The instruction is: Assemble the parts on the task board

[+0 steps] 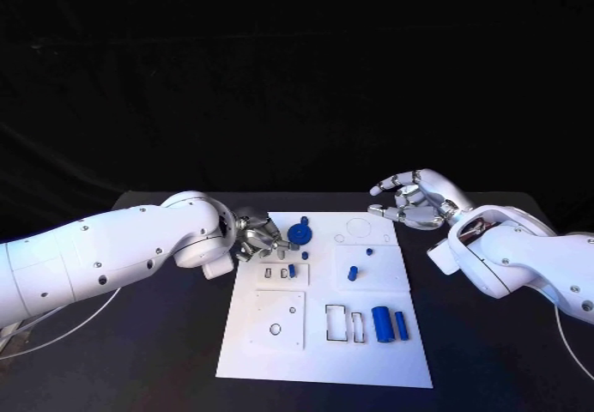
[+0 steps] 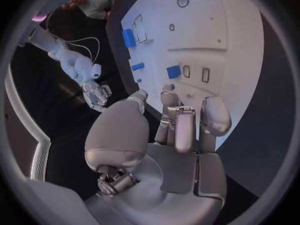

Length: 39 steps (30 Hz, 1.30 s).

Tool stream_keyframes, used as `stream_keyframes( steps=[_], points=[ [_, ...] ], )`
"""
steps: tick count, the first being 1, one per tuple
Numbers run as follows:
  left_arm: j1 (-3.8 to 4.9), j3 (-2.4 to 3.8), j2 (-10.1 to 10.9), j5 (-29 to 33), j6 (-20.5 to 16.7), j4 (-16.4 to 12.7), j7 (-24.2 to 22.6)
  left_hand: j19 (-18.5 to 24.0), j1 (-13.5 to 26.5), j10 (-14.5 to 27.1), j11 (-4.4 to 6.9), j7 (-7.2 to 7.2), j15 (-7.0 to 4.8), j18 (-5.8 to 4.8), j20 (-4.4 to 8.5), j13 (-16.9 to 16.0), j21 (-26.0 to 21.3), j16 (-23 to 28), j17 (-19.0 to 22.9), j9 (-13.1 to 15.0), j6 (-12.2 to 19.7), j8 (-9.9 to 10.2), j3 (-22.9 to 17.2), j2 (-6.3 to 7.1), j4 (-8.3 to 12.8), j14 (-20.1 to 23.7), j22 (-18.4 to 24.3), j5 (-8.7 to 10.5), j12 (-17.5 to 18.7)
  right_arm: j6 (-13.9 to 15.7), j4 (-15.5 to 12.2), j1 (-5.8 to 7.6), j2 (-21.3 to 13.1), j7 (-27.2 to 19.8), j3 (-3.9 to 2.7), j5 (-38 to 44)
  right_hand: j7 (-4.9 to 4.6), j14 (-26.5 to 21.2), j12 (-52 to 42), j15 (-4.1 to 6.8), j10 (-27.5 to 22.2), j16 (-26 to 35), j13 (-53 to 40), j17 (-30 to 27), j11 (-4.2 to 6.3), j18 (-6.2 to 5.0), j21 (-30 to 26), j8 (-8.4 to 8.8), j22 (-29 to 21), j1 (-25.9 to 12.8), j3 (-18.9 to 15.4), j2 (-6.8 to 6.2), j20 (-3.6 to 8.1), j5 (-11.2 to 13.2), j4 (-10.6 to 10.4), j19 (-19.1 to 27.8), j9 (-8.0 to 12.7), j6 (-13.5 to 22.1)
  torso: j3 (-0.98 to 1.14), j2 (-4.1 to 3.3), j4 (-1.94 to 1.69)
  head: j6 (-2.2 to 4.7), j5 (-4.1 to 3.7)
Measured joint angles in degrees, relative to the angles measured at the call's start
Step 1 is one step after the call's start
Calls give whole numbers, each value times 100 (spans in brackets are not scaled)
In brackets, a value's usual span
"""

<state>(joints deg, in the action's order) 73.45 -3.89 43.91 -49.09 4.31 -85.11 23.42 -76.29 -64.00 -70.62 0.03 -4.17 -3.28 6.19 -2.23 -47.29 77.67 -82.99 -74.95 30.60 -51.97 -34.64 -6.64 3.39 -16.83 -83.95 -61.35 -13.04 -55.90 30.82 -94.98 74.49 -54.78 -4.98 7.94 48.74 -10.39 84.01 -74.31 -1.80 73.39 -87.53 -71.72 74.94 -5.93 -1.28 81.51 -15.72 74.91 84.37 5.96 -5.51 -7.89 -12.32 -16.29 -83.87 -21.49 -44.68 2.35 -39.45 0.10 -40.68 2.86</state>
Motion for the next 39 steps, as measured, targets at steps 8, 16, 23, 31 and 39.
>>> stream_keyframes(
  steps=[8,16,23,31,39],
  points=[
    [99,-87,-325,-328,329,186,365,-403,-147,92,-14,-13,0,-50,56,-233,68,-331,0,228,148,-64,-34,-147,1,0,-277,0,-216,-39,58,8,2,30,0,-66,0,0,0,-1,0,0,0,0,0,0,0,0,4,0,0,0,0,-24,0,0,0,0,14,12,3,-31,31],
    [159,-142,-525,-558,608,312,543,-531,-51,25,6,-13,0,-138,67,-445,143,-420,1,321,148,-95,-32,-233,-2,0,-482,0,-410,-61,87,12,0,84,1,-61,0,-20,0,19,21,22,1,-1,21,0,0,0,3,0,16,0,20,-54,-16,19,1,0,18,7,4,-58,44],
    [174,-160,-621,-717,795,388,634,-572,8,12,-7,-13,1,-138,68,-507,180,-466,1,351,148,-95,1,-235,-1,1,-553,0,-449,-67,99,14,-5,125,1,-49,0,1,0,40,21,22,1,-1,21,0,0,0,3,0,16,0,20,-86,-16,19,1,0,14,0,0,-83,55],
    [181,-177,-686,-863,968,489,702,-572,53,-15,7,-13,1,-138,68,-524,182,-465,1,371,148,-116,16,-233,-16,1,-599,0,-484,-69,117,17,-13,163,1,-37,0,1,0,40,21,22,10,-2,20,-88,0,-23,2,0,16,0,19,-86,-16,19,2,0,8,-4,-3,-109,54],
    [181,-190,-744,-918,1029,553,733,-614,53,-15,7,-13,1,-138,69,-529,204,-465,2,378,148,-116,32,-233,0,1,-634,0,-484,-72,133,18,-6,184,1,-27,0,1,0,39,21,21,10,-2,20,-87,0,-23,2,0,16,0,19,-86,-16,19,2,0,3,-12,3,-114,37]
  ],
)
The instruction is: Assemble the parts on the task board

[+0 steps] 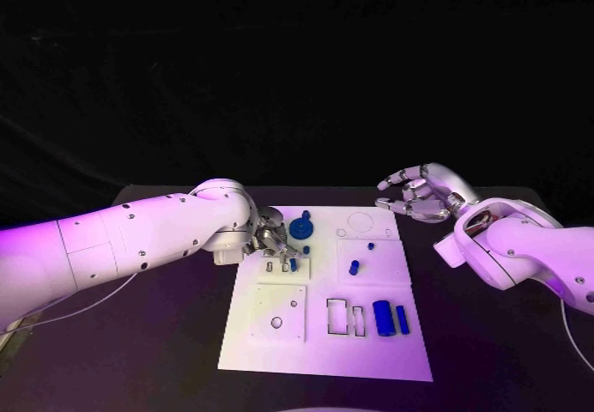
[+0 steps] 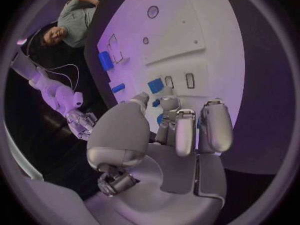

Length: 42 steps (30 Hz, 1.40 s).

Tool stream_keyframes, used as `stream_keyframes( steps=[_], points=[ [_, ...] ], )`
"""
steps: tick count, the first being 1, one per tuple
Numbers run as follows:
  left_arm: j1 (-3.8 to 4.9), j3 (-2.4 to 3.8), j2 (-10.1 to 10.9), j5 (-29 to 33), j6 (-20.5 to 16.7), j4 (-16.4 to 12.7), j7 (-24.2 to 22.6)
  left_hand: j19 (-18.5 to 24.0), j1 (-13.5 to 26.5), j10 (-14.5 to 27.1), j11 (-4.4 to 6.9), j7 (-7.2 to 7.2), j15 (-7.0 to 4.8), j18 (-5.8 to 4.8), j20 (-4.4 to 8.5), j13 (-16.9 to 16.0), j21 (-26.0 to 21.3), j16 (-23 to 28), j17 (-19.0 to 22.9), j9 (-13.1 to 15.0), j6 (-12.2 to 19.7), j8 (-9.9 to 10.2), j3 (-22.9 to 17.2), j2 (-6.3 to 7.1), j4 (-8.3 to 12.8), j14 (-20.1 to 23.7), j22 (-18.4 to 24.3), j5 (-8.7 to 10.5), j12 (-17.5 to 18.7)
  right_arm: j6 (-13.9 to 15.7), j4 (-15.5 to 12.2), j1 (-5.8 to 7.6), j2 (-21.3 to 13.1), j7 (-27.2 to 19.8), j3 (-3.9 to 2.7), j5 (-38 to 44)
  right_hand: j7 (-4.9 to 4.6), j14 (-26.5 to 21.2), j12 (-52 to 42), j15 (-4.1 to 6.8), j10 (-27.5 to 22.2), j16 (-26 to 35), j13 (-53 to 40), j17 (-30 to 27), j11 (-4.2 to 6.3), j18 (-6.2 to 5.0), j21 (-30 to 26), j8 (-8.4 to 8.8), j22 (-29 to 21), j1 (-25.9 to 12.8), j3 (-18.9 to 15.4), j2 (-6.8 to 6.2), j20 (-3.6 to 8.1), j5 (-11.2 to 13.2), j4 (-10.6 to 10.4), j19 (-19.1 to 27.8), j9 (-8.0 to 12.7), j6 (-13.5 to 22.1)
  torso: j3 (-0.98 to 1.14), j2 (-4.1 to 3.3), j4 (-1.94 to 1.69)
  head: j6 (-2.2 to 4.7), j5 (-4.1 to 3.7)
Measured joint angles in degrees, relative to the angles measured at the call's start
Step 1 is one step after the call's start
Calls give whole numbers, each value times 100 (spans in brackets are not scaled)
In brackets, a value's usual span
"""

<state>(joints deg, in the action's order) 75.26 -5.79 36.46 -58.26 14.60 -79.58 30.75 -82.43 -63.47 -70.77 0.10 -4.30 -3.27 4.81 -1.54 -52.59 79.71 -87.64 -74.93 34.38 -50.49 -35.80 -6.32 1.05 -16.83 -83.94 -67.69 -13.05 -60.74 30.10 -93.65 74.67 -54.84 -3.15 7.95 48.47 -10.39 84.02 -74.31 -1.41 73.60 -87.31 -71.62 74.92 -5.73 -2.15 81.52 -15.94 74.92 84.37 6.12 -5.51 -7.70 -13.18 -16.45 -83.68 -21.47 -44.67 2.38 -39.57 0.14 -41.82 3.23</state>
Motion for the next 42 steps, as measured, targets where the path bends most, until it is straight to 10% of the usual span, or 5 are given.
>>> stream_keyframes(
  steps=[31,42],
  points=[
    [0,-65,-148,136,31,82,20,-41,-299,0,0,21,-20,0,-1,-60,45,-22,1,118,63,0,-65,34,19,-20,-97,-25,-49,-30,29,1,41,47,0,20,0,0,0,0,0,0,-1,-1,0,0,-21,0,-2,-23,16,-23,0,-25,16,0,1,0,1,9,-11,-87,-34],
    [0,-69,-160,218,47,105,20,-52,-1056,33,32,52,-44,1,11,-76,45,-45,1,212,96,22,-891,37,75,-4,-137,-56,-49,-42,39,1,49,57,0,26,0,0,0,-1,0,0,-1,-1,-1,0,-21,0,2,-23,25,-23,0,-47,7,0,2,0,3,8,-10,-100,-44]
  ],
)
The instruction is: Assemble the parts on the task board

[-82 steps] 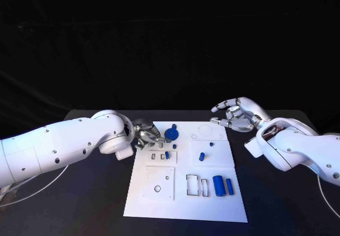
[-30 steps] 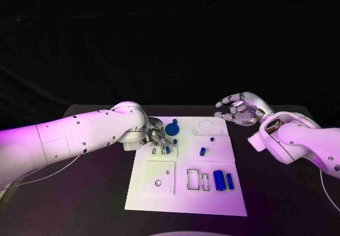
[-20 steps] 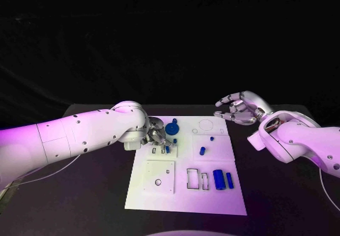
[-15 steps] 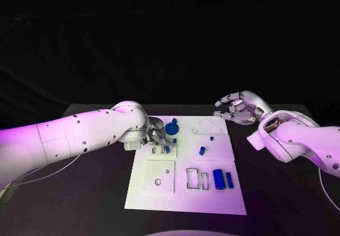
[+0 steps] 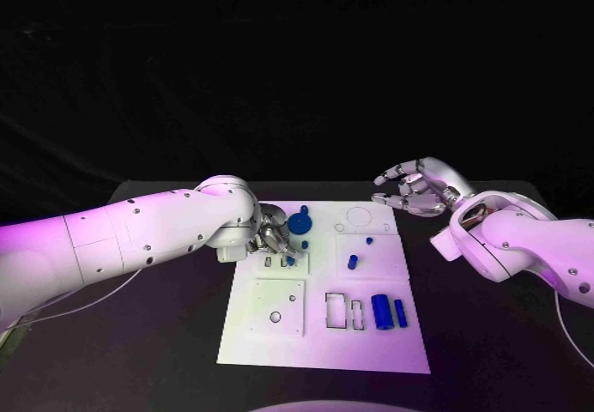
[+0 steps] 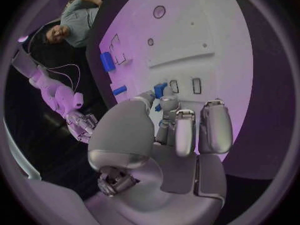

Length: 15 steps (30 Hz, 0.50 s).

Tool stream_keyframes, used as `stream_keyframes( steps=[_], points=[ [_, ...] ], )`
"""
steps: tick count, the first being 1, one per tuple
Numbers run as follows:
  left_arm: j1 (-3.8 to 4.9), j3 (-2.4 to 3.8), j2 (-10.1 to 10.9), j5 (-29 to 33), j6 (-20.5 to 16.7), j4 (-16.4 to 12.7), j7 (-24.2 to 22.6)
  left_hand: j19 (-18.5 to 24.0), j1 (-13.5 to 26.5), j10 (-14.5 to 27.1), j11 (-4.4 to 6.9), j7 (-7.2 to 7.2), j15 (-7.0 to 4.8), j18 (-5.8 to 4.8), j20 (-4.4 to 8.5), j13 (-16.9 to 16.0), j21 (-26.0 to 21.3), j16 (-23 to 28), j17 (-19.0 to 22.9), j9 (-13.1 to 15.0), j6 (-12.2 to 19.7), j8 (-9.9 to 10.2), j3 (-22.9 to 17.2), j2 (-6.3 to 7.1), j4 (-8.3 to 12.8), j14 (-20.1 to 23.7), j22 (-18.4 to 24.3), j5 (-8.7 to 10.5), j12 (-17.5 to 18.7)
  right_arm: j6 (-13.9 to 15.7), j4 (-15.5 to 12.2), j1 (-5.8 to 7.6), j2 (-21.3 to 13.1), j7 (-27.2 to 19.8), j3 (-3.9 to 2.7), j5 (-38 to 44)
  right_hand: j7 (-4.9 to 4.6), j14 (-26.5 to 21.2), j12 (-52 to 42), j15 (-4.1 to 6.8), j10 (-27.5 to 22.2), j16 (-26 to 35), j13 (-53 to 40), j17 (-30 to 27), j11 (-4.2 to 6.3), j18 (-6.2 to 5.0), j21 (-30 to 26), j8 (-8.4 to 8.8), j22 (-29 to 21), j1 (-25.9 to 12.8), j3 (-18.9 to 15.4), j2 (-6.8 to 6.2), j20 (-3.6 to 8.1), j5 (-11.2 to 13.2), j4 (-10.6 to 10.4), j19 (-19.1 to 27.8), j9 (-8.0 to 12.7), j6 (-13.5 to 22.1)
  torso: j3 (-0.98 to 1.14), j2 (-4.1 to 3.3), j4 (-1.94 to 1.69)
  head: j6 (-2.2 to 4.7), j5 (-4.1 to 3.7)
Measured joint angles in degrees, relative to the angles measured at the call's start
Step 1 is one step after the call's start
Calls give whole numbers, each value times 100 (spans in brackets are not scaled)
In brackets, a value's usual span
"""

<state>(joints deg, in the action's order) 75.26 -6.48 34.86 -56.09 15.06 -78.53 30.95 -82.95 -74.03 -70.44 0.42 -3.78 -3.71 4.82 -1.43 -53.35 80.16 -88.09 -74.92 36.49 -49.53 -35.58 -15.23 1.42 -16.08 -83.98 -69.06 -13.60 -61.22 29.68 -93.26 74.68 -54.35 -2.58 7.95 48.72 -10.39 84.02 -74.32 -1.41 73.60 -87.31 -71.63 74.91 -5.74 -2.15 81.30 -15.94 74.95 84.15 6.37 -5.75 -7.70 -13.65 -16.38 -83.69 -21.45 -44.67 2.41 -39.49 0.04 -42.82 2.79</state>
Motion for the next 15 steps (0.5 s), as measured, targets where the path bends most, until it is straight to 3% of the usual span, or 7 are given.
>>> stream_keyframes(
  steps=[3,5,8,9,11,15],
  points=[
    [4,3,0,31,0,4,-1,-9,-203,23,19,-11,-30,0,9,3,0,0,0,2,49,52,-478,133,76,-4,-15,-24,0,-2,3,0,2,1,0,1,0,0,0,0,0,0,3,0,0,0,0,-23,0,0,23,0,0,-53,9,0,0,0,1,1,1,-3,-3],
    [3,2,0,59,0,10,-1,-9,-364,43,-2,-31,-37,0,9,26,20,0,0,41,71,62,-860,311,-238,3,-38,-23,25,-4,5,0,2,2,0,2,0,0,0,0,0,0,3,0,0,0,0,-23,0,0,23,0,0,-54,10,0,3,0,1,2,0,-3,-8],
    [2,-4,4,115,-1,16,-1,-9,-247,39,-7,-40,-37,0,9,37,23,0,0,41,81,-69,-1480,593,-223,3,-55,-39,28,-5,7,0,3,3,0,3,0,0,0,0,0,0,3,0,0,0,0,-23,0,0,23,0,0,-54,9,0,6,0,1,3,-1,-3,-9],
    [2,-5,7,136,-1,16,-1,-9,-208,26,-20,-40,-37,0,9,40,23,0,0,44,81,-93,-1536,633,-265,3,-57,-39,28,-6,8,0,3,3,0,3,0,0,0,0,0,0,3,0,0,0,0,-23,-1,0,23,0,0,-54,10,0,6,0,1,3,-1,-3,-9],
    [2,-5,19,191,-1,16,-1,-9,-114,20,-26,-60,-37,0,9,43,23,0,1,330,101,-147,-1766,727,-243,3,-82,-39,29,-6,9,0,3,3,0,4,0,0,0,0,0,0,3,0,0,0,0,-23,-1,0,23,0,0,-54,10,0,6,0,2,4,-1,-3,-9],
    [2,-5,85,288,-8,-20,-5,-9,-10,-14,-32,-62,-37,0,9,43,23,0,1,424,100,-156,-1893,827,-217,3,-94,-45,32,-7,10,0,-1,4,0,5,0,0,0,0,0,22,10,0,0,0,-27,-23,-1,0,23,0,0,-86,10,0,6,0,5,4,-5,15,1]
  ],
)
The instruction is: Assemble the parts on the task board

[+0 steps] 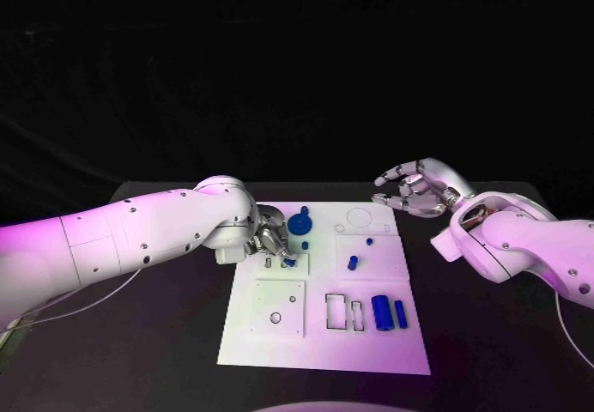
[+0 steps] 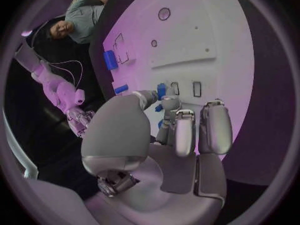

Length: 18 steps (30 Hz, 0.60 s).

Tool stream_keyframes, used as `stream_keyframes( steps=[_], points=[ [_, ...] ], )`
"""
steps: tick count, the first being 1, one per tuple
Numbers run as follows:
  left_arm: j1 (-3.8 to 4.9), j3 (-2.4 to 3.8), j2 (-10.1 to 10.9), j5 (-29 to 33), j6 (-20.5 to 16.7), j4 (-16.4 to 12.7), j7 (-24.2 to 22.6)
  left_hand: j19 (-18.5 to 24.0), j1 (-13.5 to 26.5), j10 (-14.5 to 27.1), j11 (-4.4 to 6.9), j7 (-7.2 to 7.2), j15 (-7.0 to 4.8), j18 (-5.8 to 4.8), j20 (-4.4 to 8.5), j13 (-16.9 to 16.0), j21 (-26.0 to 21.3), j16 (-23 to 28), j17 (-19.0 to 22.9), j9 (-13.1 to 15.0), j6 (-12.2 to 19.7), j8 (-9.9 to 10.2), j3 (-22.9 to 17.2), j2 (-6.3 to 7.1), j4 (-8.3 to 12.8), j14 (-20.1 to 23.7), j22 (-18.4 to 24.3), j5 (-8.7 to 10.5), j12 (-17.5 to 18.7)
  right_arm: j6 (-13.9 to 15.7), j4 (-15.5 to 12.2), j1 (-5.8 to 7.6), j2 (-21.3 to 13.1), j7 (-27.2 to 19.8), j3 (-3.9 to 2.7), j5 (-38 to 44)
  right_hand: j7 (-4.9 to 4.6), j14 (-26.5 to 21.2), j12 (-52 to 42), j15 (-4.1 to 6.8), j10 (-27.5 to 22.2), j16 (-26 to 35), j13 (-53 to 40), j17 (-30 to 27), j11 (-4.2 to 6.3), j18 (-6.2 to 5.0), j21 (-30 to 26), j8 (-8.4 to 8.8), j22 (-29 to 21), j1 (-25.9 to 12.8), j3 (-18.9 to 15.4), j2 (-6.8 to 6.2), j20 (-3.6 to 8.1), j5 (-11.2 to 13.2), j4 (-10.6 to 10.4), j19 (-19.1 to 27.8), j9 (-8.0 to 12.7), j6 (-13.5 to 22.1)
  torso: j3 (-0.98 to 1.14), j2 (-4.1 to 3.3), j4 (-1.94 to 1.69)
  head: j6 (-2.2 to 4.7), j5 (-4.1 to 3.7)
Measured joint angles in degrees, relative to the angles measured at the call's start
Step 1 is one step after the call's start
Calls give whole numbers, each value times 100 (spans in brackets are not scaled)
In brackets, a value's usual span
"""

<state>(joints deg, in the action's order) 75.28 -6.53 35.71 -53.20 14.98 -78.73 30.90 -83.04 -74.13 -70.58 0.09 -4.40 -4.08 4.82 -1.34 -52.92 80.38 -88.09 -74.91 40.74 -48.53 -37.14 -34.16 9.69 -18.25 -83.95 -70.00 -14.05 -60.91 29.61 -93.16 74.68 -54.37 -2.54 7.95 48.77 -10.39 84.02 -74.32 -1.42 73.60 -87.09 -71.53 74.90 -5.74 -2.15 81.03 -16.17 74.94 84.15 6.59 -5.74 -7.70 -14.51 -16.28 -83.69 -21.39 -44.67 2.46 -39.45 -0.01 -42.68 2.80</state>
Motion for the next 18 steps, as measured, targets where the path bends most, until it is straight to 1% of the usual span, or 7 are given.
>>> stream_keyframes(
  steps=[3,4,5,6,12,16,18],
  points=[
    [0,1,94,71,-22,-71,-5,0,105,-21,22,-1,0,0,0,-5,22,0,0,113,-1,-33,-10,12,-9,0,-35,-50,0,0,0,0,-7,0,0,1,0,0,0,0,0,0,0,1,0,-1,0,0,0,0,0,0,0,0,0,0,0,0,1,-1,-7,5,5],
    [0,3,126,91,-36,-95,-8,-12,126,-21,22,-1,0,0,-12,-12,22,0,0,140,-1,-35,-69,18,38,0,-51,-77,0,0,0,0,-8,0,1,1,0,0,0,0,0,0,0,3,0,0,0,0,0,0,7,0,3,0,-7,3,0,0,1,-1,-8,5,8],
    [0,5,160,111,-55,-121,-11,-21,146,-37,7,-1,0,-50,-21,-20,49,0,0,140,-1,-35,-223,37,190,0,-67,-82,0,0,0,0,-9,1,1,1,0,0,0,0,0,0,0,5,0,0,0,0,0,0,16,0,18,0,-15,18,0,0,1,-1,-11,4,9],
    [0,7,194,130,-79,-147,-14,-21,191,-71,12,-2,0,-90,-21,-40,65,0,0,141,-1,-35,-223,83,190,0,-91,-171,0,0,0,0,-10,1,1,1,0,0,0,0,0,0,0,5,0,0,0,0,0,0,16,0,21,0,-16,21,0,0,0,-1,-12,4,12],
    [-3,9,401,228,-329,-330,-51,-41,313,-153,51,39,0,-90,-1,-94,93,0,0,195,-68,-66,-223,147,190,0,-169,-439,-35,0,0,0,-27,1,1,2,0,0,0,0,0,0,0,5,0,0,0,0,-1,-5,16,-5,21,0,-16,21,0,0,0,-2,-14,-5,20],
    [-27,3,502,223,-564,-453,-88,-41,368,-206,64,53,1,-90,-1,-143,115,0,0,228,-98,-66,-223,202,190,0,-215,-556,-86,0,0,0,-36,1,0,3,0,0,0,0,0,0,0,5,0,0,0,-7,-1,-30,15,-30,21,0,-16,21,0,0,0,-1,-15,-12,29],
    [-55,-1,535,197,-694,-511,-108,-62,432,-322,76,67,1,-90,20,-275,179,0,0,235,-171,-99,-223,266,190,0,-304,-707,-208,0,1,0,-39,1,0,3,0,0,0,0,0,0,0,5,0,0,0,-22,-1,-30,15,-30,21,0,-16,21,0,0,1,-1,-15,-19,35]
  ],
)
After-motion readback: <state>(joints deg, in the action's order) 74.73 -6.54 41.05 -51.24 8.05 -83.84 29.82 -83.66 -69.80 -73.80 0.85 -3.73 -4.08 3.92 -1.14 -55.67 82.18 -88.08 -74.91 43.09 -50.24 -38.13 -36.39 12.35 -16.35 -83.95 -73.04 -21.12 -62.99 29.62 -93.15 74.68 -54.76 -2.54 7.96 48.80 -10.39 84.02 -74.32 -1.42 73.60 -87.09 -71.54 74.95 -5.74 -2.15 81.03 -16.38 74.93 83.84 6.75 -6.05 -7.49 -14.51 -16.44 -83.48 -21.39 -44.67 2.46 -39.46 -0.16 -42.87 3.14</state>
